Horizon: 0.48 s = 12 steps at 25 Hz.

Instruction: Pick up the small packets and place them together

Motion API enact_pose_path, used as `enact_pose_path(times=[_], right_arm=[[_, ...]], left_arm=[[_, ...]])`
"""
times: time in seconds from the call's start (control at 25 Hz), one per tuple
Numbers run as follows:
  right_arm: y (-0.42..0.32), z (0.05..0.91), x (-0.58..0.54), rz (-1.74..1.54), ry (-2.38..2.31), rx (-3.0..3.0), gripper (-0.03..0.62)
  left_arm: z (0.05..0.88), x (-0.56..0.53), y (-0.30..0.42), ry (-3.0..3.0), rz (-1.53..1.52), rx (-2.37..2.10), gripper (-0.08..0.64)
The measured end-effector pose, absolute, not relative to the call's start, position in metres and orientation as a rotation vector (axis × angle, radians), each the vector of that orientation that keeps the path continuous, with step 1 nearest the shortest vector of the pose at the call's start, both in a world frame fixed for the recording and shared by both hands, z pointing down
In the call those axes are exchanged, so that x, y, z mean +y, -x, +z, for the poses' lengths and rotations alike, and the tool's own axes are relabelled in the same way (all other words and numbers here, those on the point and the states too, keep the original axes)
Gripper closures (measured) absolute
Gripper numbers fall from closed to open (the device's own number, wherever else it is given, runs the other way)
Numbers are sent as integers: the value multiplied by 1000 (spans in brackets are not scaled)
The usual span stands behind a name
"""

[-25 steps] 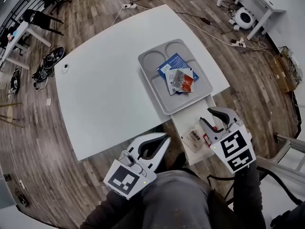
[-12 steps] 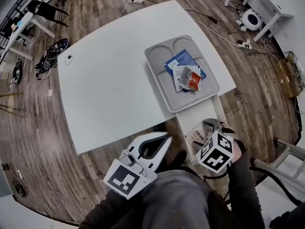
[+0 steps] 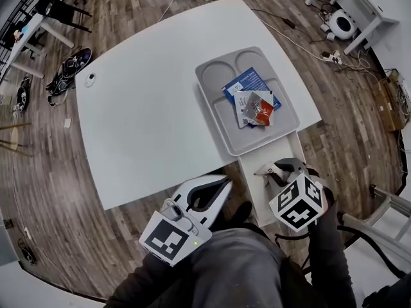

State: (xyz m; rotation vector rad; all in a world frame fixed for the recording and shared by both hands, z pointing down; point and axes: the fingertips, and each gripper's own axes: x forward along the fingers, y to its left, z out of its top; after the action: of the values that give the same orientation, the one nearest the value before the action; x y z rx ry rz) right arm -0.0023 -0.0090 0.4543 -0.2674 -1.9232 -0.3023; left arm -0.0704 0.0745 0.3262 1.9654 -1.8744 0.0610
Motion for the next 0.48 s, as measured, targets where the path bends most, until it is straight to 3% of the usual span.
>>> enact_pose_path(times=[0.48], right_arm=[[30,363,-29,-239,156,-2243,500]], left_arm=[[305,63,52,-2033,68,-1900,569]])
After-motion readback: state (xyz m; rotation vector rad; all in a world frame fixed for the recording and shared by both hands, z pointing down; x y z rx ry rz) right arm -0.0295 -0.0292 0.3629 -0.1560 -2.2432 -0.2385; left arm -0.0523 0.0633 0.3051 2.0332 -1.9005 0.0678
